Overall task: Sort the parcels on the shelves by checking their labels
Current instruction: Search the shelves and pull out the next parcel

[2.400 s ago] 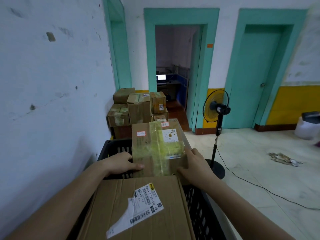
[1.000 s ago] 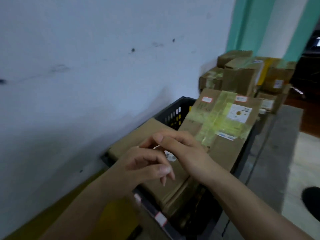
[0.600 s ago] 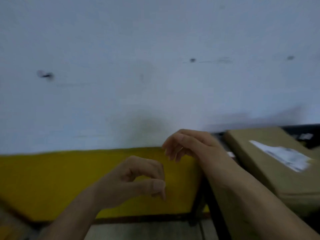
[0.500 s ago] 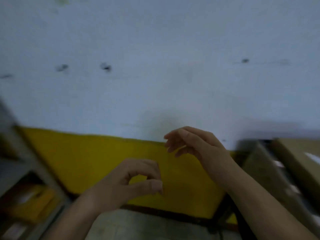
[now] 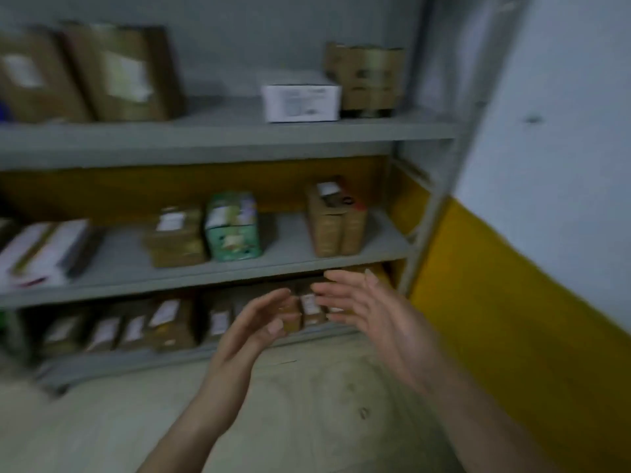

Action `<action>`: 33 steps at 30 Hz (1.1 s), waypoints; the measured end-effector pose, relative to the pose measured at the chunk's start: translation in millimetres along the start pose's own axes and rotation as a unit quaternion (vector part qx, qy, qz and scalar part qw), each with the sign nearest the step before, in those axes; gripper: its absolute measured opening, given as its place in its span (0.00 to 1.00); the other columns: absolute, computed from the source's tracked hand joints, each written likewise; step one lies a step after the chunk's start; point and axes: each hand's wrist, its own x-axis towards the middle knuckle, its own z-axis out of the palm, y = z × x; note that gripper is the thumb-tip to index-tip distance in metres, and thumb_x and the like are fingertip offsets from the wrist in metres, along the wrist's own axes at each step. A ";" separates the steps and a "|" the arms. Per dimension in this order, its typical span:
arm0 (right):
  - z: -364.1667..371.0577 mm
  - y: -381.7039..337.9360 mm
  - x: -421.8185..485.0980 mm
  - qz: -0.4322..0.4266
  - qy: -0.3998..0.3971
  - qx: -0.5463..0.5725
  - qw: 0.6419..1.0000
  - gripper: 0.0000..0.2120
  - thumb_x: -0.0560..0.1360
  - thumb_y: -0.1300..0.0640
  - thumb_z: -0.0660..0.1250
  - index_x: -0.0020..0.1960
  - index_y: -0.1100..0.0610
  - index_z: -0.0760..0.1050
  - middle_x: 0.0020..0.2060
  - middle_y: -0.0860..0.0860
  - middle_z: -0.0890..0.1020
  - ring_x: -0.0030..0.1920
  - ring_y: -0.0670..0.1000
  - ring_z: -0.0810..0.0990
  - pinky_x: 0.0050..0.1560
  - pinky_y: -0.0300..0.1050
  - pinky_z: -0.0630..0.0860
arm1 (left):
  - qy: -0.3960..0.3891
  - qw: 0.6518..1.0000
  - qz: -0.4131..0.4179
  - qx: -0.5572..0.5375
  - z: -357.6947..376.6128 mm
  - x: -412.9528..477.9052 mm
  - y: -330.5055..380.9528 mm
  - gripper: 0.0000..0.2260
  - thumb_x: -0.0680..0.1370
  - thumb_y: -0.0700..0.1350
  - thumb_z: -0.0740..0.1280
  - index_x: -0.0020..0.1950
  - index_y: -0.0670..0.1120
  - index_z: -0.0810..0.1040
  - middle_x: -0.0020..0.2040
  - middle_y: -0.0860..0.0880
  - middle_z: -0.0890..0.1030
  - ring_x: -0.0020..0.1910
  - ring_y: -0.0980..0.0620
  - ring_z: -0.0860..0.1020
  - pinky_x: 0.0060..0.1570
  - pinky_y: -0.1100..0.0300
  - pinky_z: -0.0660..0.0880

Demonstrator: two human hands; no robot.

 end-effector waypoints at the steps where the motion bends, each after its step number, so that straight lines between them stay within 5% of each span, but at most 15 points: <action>1: 18.9 8.8 22.0 0.012 -0.036 0.011 0.999 0.28 0.79 0.42 0.53 0.68 0.58 0.74 0.62 0.55 0.83 0.64 0.55 0.81 0.67 0.57 0.74 | 0.046 0.999 0.000 0.001 -23.5 -4.1 -3.3 0.24 0.72 0.53 0.69 0.66 0.47 0.79 0.63 0.49 0.83 0.64 0.48 0.80 0.62 0.51 0.74; 7: 125.8 66.0 120.6 0.116 -0.217 0.028 0.969 0.28 0.79 0.40 0.56 0.67 0.58 0.75 0.61 0.57 0.83 0.63 0.57 0.81 0.63 0.55 0.74 | 0.276 0.961 -0.021 0.019 -137.9 -38.9 -23.7 0.20 0.75 0.51 0.67 0.66 0.45 0.79 0.64 0.46 0.82 0.62 0.45 0.81 0.62 0.43 0.75; 15: 218.3 112.0 223.6 0.236 -0.357 0.065 0.901 0.26 0.80 0.43 0.52 0.68 0.57 0.74 0.61 0.56 0.83 0.63 0.57 0.82 0.66 0.57 0.73 | 0.458 0.887 -0.044 0.039 -220.6 -45.8 -25.8 0.17 0.77 0.46 0.64 0.64 0.46 0.80 0.63 0.47 0.83 0.61 0.45 0.82 0.61 0.43 0.75; 27: 431.5 188.5 275.6 0.350 -0.450 0.056 0.819 0.25 0.78 0.46 0.59 0.68 0.61 0.75 0.61 0.60 0.83 0.62 0.60 0.82 0.67 0.58 0.74 | 0.619 0.781 -0.076 -0.023 -378.1 -125.9 -40.2 0.14 0.83 0.38 0.58 0.65 0.43 0.78 0.62 0.44 0.83 0.61 0.42 0.82 0.63 0.41 0.73; 33: 531.3 225.7 294.0 0.380 -0.401 0.070 0.831 0.20 0.82 0.51 0.58 0.68 0.62 0.75 0.61 0.63 0.82 0.61 0.62 0.82 0.66 0.59 0.74 | 0.587 0.797 -0.140 -0.021 -499.5 -147.6 -25.9 0.13 0.84 0.39 0.59 0.64 0.43 0.79 0.60 0.45 0.84 0.60 0.43 0.82 0.62 0.43 0.75</action>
